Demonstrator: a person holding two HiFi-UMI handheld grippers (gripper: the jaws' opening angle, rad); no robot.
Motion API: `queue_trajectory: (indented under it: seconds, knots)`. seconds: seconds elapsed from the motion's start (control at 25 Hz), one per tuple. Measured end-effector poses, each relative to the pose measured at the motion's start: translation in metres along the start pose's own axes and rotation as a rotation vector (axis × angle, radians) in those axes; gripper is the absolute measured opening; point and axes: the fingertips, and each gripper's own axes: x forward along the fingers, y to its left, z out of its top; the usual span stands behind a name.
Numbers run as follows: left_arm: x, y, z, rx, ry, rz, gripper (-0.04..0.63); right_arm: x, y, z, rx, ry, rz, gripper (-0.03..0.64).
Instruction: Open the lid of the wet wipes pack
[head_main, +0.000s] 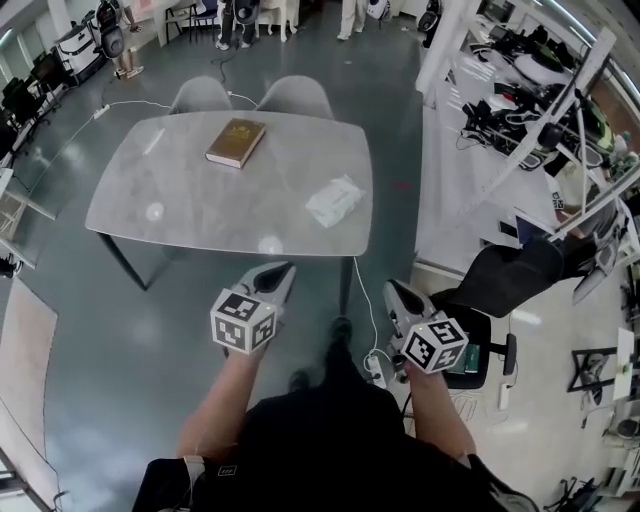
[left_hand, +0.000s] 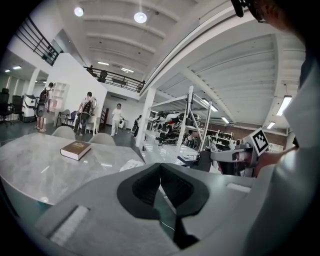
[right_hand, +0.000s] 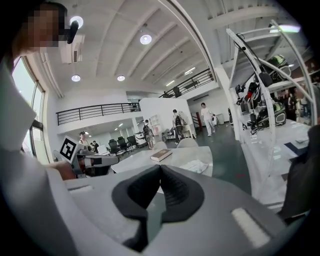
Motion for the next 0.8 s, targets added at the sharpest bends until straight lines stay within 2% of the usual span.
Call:
queue_trajectory:
  seconds: [0.28,0.6,0.8]
  knots:
    - [0.092,0.019,0.029,0.027,0.035,-0.012,0.011,0.069,-0.066,0.03,0.029,0.006,0.055,0.002]
    - [0.206,0.046,0.068,0.067,0.06,0.056,0.011,0.137,-0.171,0.076,0.054,0.02,0.101,0.002]
    - [0.24,0.061,0.077,0.062,0.072,0.088,0.011,0.167,-0.197,0.092,0.041,0.037,0.139,0.002]
